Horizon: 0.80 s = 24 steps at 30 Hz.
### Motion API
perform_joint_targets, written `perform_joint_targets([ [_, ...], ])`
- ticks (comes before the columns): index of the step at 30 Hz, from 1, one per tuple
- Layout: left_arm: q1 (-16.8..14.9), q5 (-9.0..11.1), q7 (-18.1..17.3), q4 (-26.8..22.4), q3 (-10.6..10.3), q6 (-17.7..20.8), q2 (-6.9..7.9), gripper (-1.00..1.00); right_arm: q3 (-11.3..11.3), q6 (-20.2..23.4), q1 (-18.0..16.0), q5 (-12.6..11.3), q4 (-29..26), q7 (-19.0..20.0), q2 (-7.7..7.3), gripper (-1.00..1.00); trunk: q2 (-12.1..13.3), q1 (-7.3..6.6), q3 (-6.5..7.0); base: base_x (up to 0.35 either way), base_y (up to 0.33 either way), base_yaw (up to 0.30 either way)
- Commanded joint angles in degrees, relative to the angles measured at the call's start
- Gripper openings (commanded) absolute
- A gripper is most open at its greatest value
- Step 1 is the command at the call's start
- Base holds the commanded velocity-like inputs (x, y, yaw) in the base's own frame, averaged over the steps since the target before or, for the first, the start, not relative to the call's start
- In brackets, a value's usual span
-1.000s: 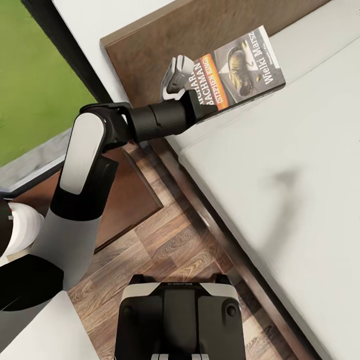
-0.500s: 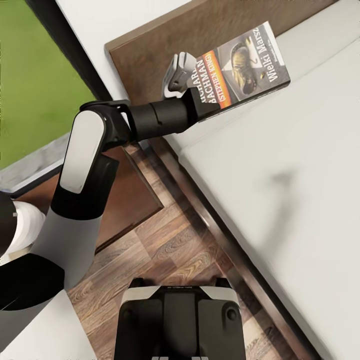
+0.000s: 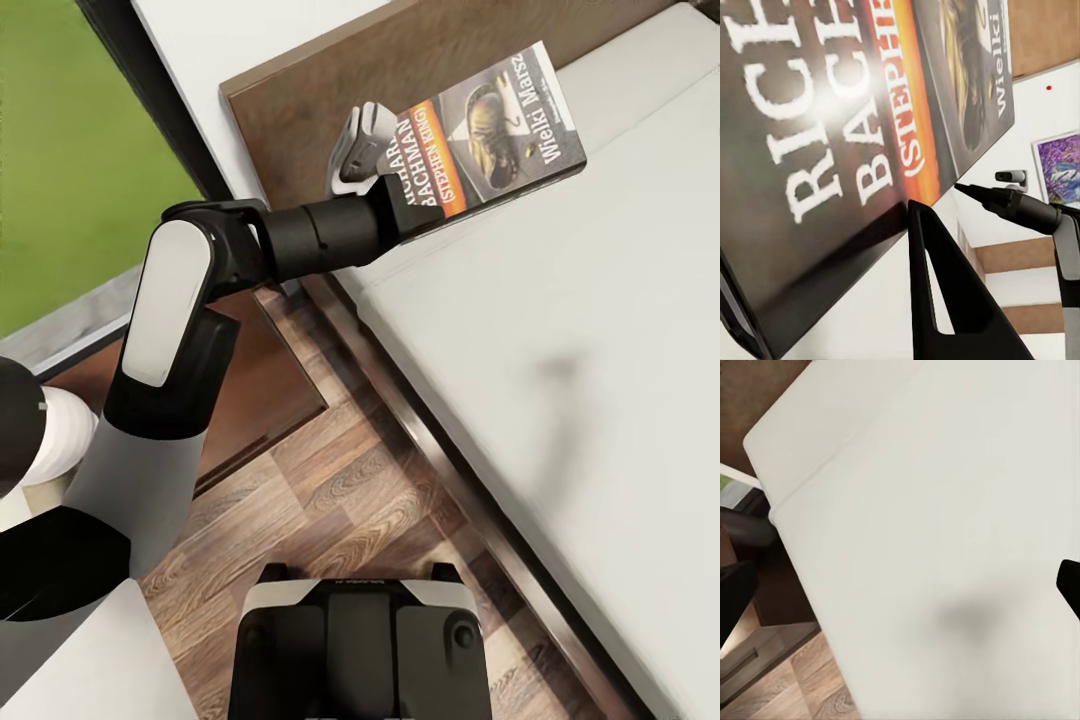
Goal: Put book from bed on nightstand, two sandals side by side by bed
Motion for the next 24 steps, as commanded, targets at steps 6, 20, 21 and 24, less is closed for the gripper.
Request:
perform_joint_targets([
  [6,-0.04,0.55,0.58,-0.01,-0.07,0.10,-0.05,-1.00,-0.02,0.18,-0.06,0.20,0.03,0.33,-0.01,1.00,-0.04,0.01,0.54,-0.031,0.000,0.000],
  [20,0.08,1.77,0.94,0.04,-0.08,0.16,0.11,-1.00,-0.02,0.18,-0.06,0.19,0.03,0.39,-0.01,1.00,-0.04,0.01,1.86,-0.009,0.000,0.000],
  [21,0.08,1.77,0.94,0.04,-0.08,0.16,0.11,-1.00,-0.02,0.18,-0.06,0.19,0.03,0.39,-0.01,1.00,-0.04,0.01,1.95,-0.003,0.000,0.000],
  [24,0.22,2.18,1.08,0.05,-0.09,0.14,0.20,-1.00,0.00,0.18,-0.06,0.19,0.03,0.39,-0.01,1.00,-0.04,0.01,2.24,-0.002,0.000,0.000],
])
